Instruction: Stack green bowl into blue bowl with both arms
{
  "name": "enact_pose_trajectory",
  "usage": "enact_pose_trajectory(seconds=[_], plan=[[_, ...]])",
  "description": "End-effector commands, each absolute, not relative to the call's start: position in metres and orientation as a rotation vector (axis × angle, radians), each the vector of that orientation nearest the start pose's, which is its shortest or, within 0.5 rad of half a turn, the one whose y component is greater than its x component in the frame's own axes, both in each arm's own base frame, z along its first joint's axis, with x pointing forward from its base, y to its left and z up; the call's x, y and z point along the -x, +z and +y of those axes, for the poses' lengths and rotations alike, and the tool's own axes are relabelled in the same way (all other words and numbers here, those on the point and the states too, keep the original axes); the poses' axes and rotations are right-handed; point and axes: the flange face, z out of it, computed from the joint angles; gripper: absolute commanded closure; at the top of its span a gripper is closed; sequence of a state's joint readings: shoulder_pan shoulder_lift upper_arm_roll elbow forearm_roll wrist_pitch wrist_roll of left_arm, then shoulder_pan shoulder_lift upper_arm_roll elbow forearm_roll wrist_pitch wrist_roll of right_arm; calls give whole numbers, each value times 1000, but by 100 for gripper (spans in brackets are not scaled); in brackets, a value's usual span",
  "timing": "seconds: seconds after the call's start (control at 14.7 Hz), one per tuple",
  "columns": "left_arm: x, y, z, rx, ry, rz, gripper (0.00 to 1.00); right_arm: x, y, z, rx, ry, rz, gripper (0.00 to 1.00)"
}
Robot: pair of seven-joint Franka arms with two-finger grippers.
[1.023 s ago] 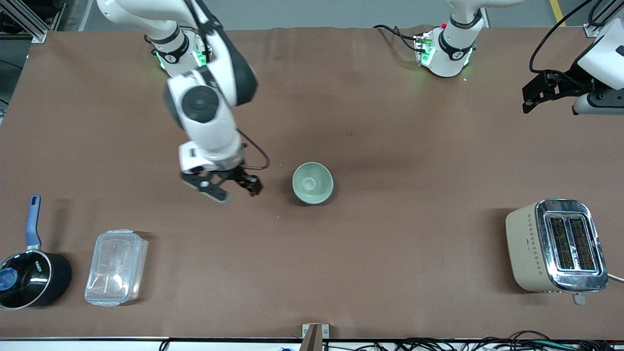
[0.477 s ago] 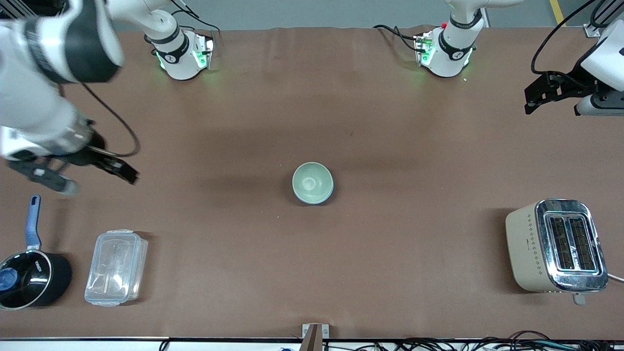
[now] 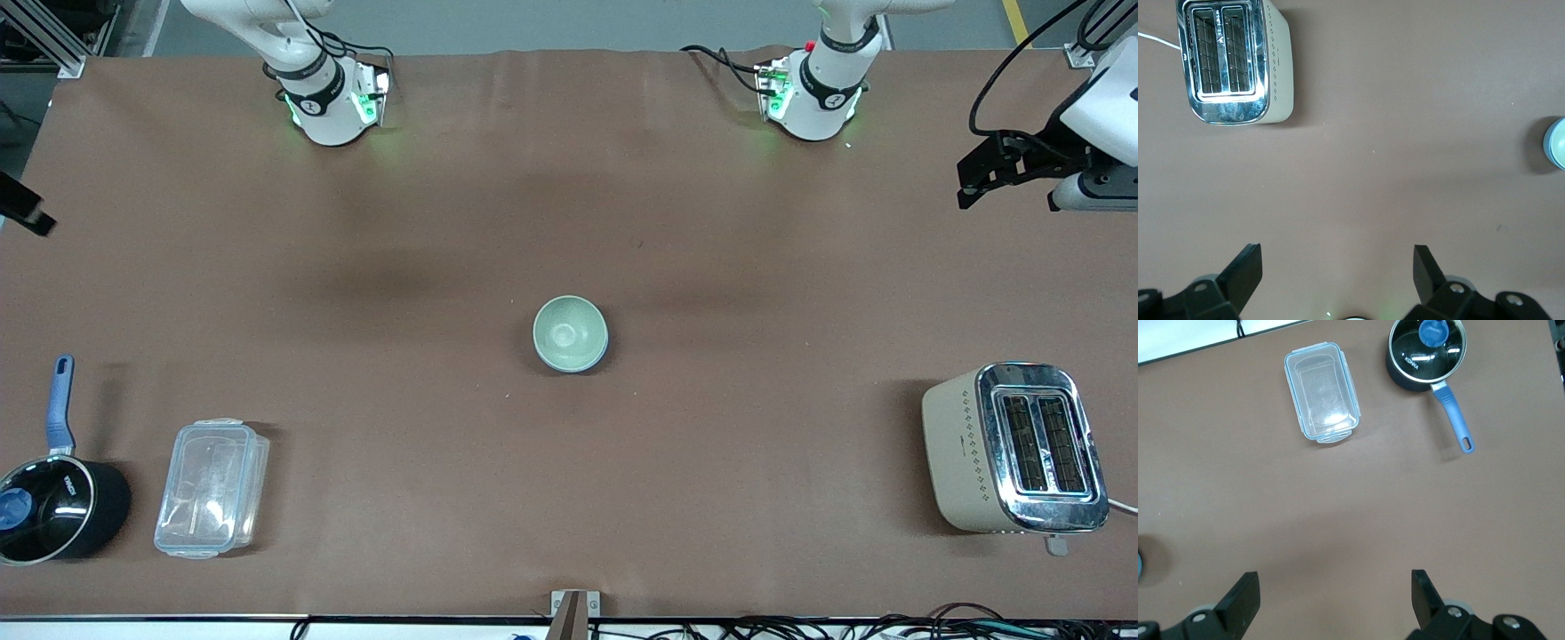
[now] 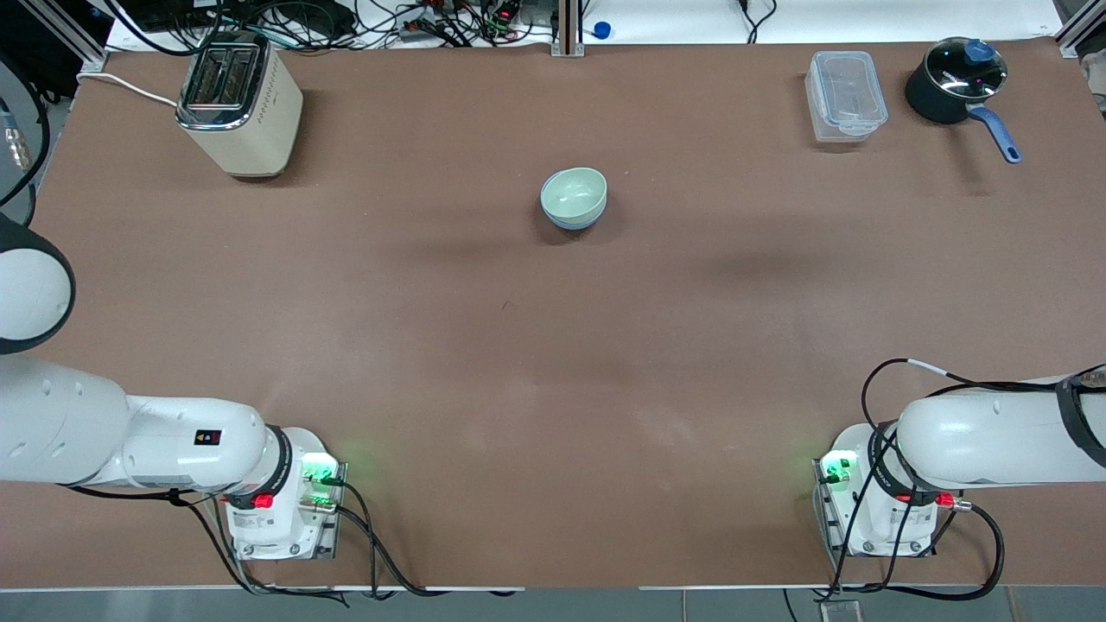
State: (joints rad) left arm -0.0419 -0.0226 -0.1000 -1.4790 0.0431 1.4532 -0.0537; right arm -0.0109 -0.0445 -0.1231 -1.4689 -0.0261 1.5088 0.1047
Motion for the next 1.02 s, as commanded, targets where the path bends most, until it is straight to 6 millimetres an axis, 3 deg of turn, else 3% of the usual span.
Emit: enact_pose_trajectory(seconds=[0.0, 0.48, 0.95], plan=[[-527, 674, -69, 3109, -28, 136, 0, -533, 691, -70, 3147, -113, 312, 0], [-527, 675, -75, 3096, -30, 152, 0, -536, 689, -48, 3149, -104, 261, 0], [-529, 677, -75, 3096, -40, 154, 0, -535, 687, -48, 3149, -77, 261, 0]])
